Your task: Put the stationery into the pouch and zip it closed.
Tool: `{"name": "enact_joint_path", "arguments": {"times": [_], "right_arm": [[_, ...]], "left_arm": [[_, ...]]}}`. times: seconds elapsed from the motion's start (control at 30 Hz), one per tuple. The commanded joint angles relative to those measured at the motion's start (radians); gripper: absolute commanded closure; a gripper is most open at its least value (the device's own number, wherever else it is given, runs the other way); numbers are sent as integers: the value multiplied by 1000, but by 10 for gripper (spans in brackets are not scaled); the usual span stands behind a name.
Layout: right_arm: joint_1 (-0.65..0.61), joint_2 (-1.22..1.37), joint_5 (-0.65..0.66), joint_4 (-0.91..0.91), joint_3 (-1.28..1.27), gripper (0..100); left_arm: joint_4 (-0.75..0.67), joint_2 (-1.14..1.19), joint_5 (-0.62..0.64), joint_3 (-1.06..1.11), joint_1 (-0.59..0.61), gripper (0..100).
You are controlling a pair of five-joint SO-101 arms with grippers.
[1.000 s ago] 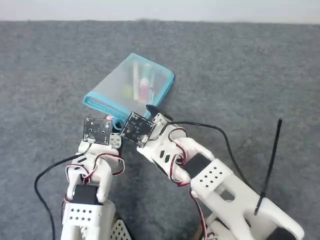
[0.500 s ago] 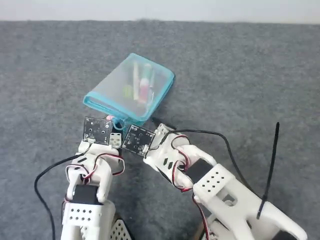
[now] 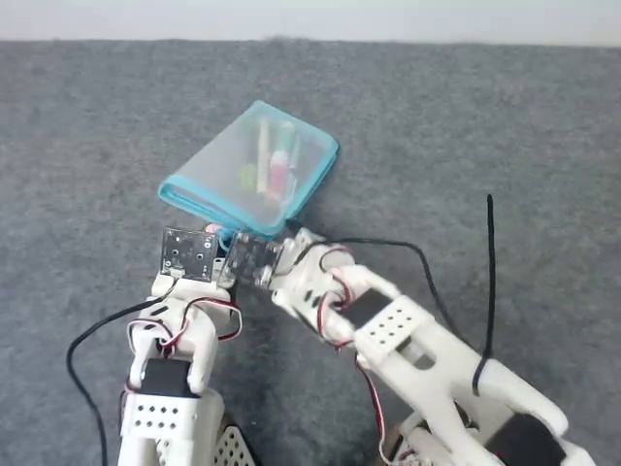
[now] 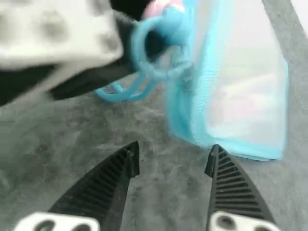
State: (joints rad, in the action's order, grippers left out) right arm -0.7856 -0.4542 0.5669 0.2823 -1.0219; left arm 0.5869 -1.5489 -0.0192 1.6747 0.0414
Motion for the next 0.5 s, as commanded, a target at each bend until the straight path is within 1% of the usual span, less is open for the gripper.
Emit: {"name": "enact_joint_path", "arguments": {"times": [0.0, 0.33, 0.4, 0.47], "right_arm": [[33, 25, -5, -58, 114, 775], [33, 216, 15, -64, 275, 779], [35, 265, 58, -64, 310, 823], [42, 294, 84, -64, 338, 902]], "left_arm": [[32, -14, -8, -97, -35, 990], [35, -15, -8, -97, -38, 990], [35, -15, -8, -97, -38, 990], [35, -15, -8, -97, -38, 990]]}}
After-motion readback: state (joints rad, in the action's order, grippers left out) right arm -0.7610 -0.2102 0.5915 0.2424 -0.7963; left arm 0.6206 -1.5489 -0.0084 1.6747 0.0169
